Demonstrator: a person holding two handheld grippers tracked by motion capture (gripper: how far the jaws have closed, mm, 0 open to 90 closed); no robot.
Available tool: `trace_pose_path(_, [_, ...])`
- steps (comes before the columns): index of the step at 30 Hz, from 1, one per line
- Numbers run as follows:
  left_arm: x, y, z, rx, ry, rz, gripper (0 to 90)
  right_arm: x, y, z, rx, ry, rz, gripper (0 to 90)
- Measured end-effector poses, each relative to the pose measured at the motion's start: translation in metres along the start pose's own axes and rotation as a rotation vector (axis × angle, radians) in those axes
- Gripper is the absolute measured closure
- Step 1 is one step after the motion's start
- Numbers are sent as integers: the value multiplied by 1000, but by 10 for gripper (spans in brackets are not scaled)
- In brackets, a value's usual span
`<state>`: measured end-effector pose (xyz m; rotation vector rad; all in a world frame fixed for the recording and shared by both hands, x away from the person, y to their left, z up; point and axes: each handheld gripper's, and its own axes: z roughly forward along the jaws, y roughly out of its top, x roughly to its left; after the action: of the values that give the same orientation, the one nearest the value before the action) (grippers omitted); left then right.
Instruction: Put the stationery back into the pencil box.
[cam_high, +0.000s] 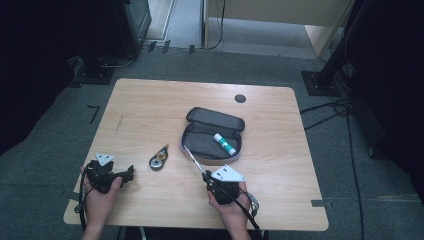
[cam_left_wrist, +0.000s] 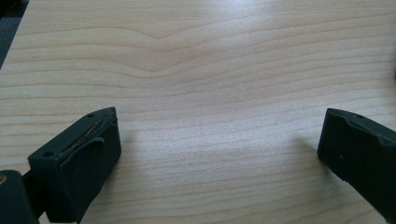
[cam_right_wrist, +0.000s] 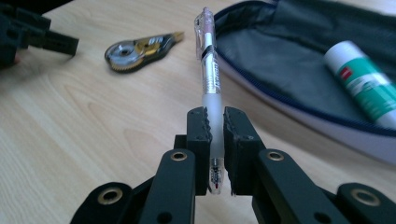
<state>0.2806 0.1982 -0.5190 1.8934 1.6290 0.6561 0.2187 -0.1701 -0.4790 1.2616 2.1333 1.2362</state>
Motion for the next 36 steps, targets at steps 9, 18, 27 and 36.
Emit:
trace_pose_path(9, [0,0,0,0,0,0,0,-27,28,-5,-19,-47,-36,815])
trace_pose_path(18, [0,0,0,0,0,0,0,-51,44,7,13,-45,-51,814])
trace_pose_path(27, [0,0,0,0,0,0,0,-70,52,30,66,-22,-80,814])
trace_pose_path(36, [0,0,0,0,0,0,0,-83,52,52,128,-12,-67,813])
